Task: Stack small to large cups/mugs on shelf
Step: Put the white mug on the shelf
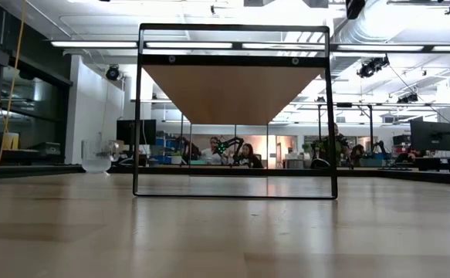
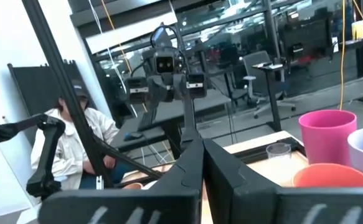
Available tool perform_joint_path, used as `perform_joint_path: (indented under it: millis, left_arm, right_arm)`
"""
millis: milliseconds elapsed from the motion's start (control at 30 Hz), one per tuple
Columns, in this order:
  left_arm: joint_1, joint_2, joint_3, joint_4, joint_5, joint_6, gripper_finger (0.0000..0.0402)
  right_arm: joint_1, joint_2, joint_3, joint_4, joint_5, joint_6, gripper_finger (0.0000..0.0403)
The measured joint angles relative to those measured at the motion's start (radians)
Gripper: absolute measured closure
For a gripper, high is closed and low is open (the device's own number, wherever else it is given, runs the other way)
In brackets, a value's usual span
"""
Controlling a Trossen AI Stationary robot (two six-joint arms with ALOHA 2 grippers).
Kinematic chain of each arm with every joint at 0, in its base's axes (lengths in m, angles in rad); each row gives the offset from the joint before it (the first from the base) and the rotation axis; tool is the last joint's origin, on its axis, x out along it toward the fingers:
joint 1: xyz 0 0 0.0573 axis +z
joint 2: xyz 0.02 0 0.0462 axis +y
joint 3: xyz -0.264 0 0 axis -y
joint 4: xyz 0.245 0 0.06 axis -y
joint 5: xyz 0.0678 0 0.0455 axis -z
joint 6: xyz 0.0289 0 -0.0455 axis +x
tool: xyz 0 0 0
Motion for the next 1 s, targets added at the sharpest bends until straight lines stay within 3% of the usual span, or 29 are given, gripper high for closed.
perform_joint_path:
  millis: [1000]
  left_arm:
    - [0.0,0.0,0.0,0.0,0.0,0.001,0.0332]
  right_arm:
    - [0.0,-0.001,0.0,0.0,0.003,0.028,0.0403]
